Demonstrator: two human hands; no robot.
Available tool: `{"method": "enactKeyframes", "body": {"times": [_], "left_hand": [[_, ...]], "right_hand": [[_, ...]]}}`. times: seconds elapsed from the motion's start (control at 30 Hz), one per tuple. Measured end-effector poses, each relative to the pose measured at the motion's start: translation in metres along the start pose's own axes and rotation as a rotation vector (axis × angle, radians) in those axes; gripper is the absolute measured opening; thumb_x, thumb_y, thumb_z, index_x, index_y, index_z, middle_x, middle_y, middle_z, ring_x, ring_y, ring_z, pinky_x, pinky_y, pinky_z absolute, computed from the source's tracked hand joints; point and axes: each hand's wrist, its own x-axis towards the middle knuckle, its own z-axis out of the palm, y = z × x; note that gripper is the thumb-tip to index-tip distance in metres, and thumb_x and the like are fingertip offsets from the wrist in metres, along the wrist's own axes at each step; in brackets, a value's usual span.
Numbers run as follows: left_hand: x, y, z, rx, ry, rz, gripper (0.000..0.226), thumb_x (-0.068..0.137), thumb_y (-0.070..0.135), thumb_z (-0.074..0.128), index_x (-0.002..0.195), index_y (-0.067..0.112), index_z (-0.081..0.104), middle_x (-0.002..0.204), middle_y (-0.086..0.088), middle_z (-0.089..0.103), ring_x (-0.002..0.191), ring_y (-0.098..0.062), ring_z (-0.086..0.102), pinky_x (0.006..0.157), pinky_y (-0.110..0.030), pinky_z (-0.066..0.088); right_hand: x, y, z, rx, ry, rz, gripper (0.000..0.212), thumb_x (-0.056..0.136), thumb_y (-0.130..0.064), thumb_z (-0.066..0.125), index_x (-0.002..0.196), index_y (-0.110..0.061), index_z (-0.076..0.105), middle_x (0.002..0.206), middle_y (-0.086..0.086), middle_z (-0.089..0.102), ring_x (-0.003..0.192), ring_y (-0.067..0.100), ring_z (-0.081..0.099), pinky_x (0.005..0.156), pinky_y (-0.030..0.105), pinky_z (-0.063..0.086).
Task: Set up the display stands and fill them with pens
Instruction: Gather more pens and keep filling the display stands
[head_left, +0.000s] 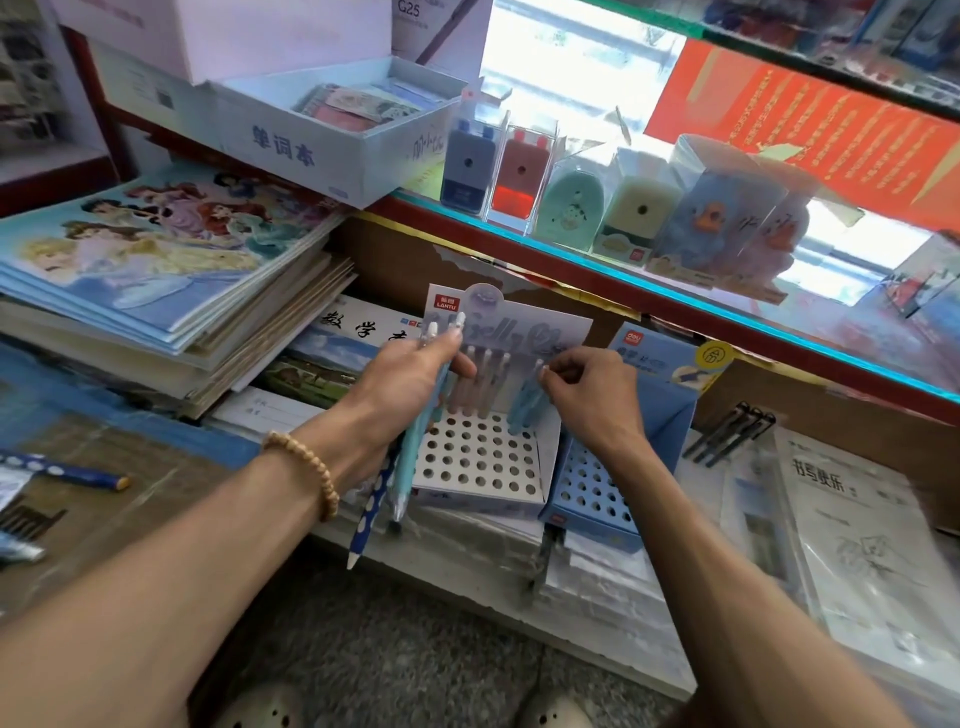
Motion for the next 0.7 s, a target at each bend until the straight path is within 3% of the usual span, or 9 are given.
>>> {"method": "enactKeyframes", "body": {"times": [0.1,0.3,0.43,0.53,0.6,0.7], "left_hand": [[0.002,-0.001,-0.001,0.009,-0.03,0.015,0.043,0.105,0.04,0.037,0.086,0.012,0.064,0.082,0.006,0.049,0.074,-0.008,0.047,0.065,-0.028,0.039],[0.004,-0.009,-0.003,-0.004,-0.1,0.007,0.043,0.102,0.042,0.041,0.094,0.01,0.069,0.084,0.004,0.052,0.074,-0.011,0.049,0.062,-0.024,0.039],[0.004,-0.01,-0.003,-0.032,-0.141,0.006,0.035,0.102,0.036,0.044,0.09,0.013,0.068,0.079,0.002,0.054,0.067,-0.005,0.053,0.057,-0.017,0.043],[0.004,-0.008,-0.004,-0.057,-0.16,0.006,0.032,0.1,0.034,0.048,0.089,0.012,0.069,0.073,0.007,0.058,0.059,0.002,0.056,0.055,-0.013,0.045],[0.004,-0.009,-0.005,-0.054,-0.177,0.008,0.031,0.097,0.037,0.052,0.089,0.013,0.07,0.083,-0.001,0.062,0.077,-0.01,0.06,0.067,-0.023,0.05],[0.003,-0.009,-0.003,-0.101,-0.198,-0.036,0.034,0.091,0.041,0.057,0.095,0.011,0.072,0.107,-0.024,0.067,0.103,-0.042,0.063,0.092,-0.05,0.052]], "right_hand": [[0.001,-0.002,0.004,-0.004,-0.017,0.003,0.012,0.093,-0.017,0.067,0.102,-0.013,0.073,0.092,-0.007,0.065,0.09,0.01,0.065,0.081,0.033,0.06],[-0.001,0.001,0.012,0.023,-0.005,0.0,0.008,0.092,-0.018,0.069,0.085,-0.018,0.072,0.084,-0.003,0.069,0.077,0.014,0.068,0.073,0.043,0.06],[-0.008,-0.009,0.007,-0.028,0.106,-0.072,0.02,0.093,-0.034,0.066,0.092,-0.015,0.07,0.077,-0.011,0.061,0.073,0.002,0.06,0.068,0.026,0.054],[-0.015,-0.029,-0.008,0.265,0.037,-0.078,0.029,0.098,-0.036,0.059,0.086,-0.012,0.07,0.072,-0.005,0.064,0.062,0.004,0.058,0.058,0.024,0.049],[-0.024,-0.041,-0.017,0.484,-0.134,-0.031,0.03,0.097,-0.037,0.058,0.09,-0.01,0.071,0.072,0.0,0.065,0.057,0.007,0.057,0.055,0.021,0.049],[-0.032,-0.048,-0.023,0.531,-0.307,-0.049,0.022,0.093,-0.032,0.065,0.09,-0.011,0.072,0.072,0.0,0.066,0.058,0.009,0.056,0.055,0.021,0.049]]}}
